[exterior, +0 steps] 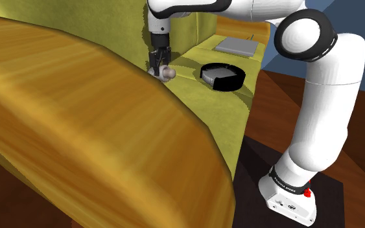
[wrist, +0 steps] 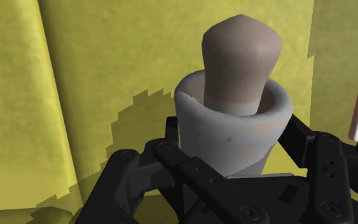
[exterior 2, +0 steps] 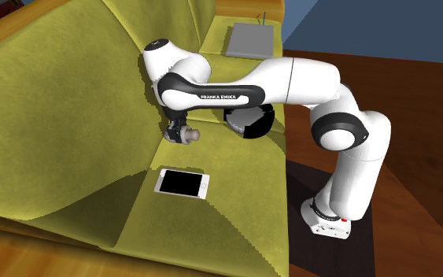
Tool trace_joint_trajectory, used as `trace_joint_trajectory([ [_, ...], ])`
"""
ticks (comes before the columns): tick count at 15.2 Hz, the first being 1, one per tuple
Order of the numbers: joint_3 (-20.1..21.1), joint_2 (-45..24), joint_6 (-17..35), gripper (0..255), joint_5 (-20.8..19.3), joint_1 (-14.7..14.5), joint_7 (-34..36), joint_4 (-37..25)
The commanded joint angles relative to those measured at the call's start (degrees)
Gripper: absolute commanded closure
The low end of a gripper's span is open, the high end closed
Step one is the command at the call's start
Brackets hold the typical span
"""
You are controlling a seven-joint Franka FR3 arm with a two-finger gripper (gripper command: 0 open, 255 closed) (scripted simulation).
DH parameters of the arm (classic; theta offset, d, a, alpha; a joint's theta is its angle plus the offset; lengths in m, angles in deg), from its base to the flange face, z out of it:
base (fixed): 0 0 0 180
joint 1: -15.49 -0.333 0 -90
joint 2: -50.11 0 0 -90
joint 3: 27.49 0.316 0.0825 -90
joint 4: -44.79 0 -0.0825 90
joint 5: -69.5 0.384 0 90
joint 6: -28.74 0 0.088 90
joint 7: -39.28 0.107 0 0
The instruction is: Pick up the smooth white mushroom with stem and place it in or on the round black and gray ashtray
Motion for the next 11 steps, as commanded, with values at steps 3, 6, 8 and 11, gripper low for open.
trace_joint_trajectory([
  [3,0.07,-0.62,-3.30,255,-0.19,-0.35,0.27,-3.95],
  [6,0.10,-1.37,-6.00,255,-0.40,-0.68,0.46,-7.38],
  [8,0.13,-2.00,-7.89,255,-0.59,-0.95,0.59,-9.89],
  [11,0.16,-3.19,-10.89,255,-0.94,-1.45,0.82,-14.07],
])
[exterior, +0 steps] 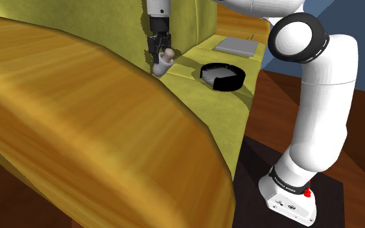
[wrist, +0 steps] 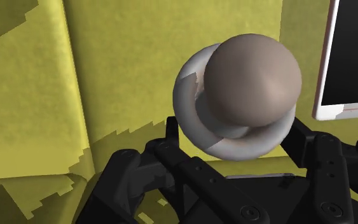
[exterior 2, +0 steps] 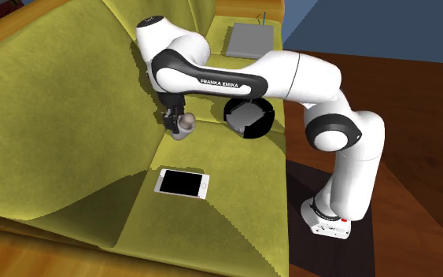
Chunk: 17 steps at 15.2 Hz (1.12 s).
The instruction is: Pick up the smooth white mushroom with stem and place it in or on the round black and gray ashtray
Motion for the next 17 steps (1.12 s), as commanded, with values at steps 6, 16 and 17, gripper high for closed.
trace_joint_trajectory([
  [6,0.00,-4.21,-8.21,255,-1.26,-1.79,0.59,-12.40],
  [16,-1.02,9.54,-5.51,255,2.64,6.16,-6.14,3.99],
  [17,-1.45,11.68,-4.84,255,3.24,7.28,-7.48,6.78],
])
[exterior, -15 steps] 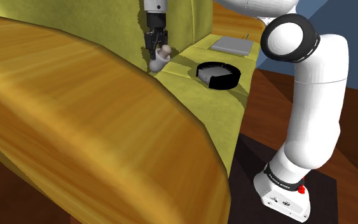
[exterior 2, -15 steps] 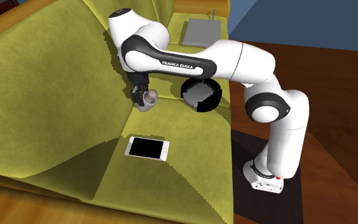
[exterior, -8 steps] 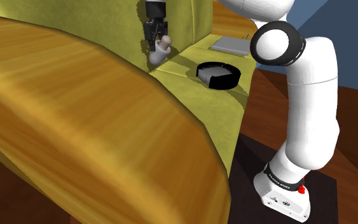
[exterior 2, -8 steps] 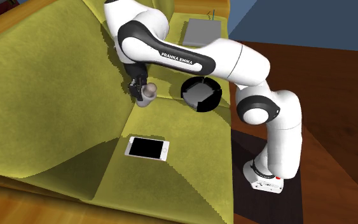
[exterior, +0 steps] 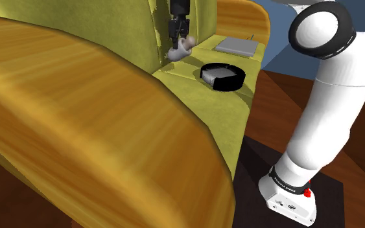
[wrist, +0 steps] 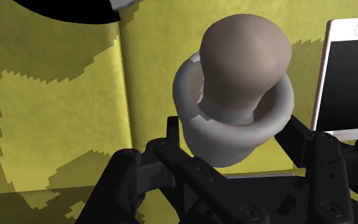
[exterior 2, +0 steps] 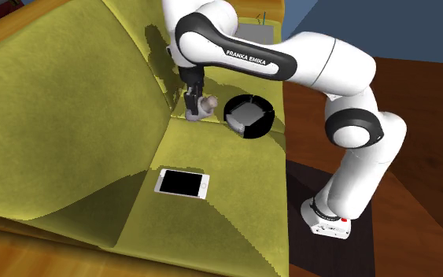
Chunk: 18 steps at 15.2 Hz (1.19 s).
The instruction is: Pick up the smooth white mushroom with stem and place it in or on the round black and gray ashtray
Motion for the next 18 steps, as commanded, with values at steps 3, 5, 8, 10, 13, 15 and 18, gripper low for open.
trace_joint_trajectory([
  [3,-2.00,8.32,2.10,255,2.21,4.06,-5.42,10.34],
  [5,-3.30,11.66,2.68,255,2.89,5.65,-8.23,14.29],
  [8,-5.41,16.08,3.18,255,3.47,7.76,-12.45,19.30],
  [10,-6.92,18.67,3.33,255,3.60,9.02,-15.27,22.13],
  [13,-9.31,22.06,3.36,255,3.44,10.76,-19.49,25.71],
  [15,-10.96,24.00,3.29,255,3.13,11.87,-22.30,27.70],
  [18,-11.67,25.26,4.87,255,3.00,12.28,-23.51,30.58],
])
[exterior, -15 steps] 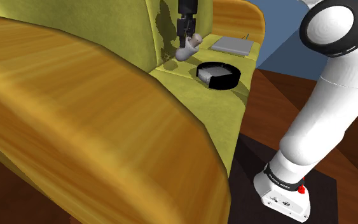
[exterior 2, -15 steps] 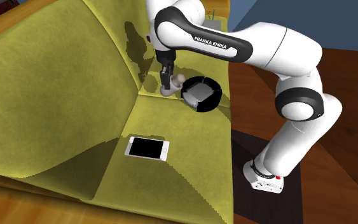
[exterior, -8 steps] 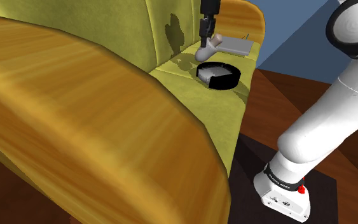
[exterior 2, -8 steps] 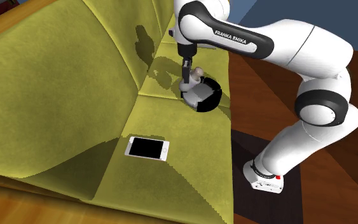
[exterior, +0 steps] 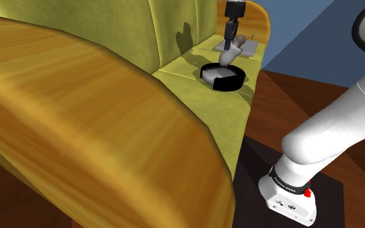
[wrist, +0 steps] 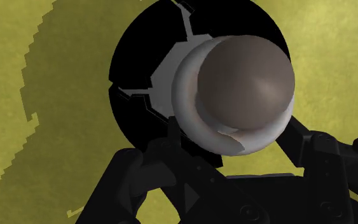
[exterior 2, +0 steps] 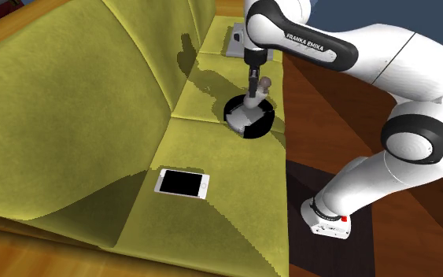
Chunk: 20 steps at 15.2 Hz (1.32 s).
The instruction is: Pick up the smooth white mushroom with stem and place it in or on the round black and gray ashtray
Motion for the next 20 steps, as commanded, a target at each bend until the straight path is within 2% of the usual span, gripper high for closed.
trace_joint_trajectory([
  [1,-0.20,0.81,1.49,255,0.00,0.11,-0.45,2.28],
  [13,-0.16,2.68,10.66,255,0.17,0.01,-0.81,13.32],
  [20,-0.11,2.69,10.66,255,0.18,0.07,-0.82,13.32],
])
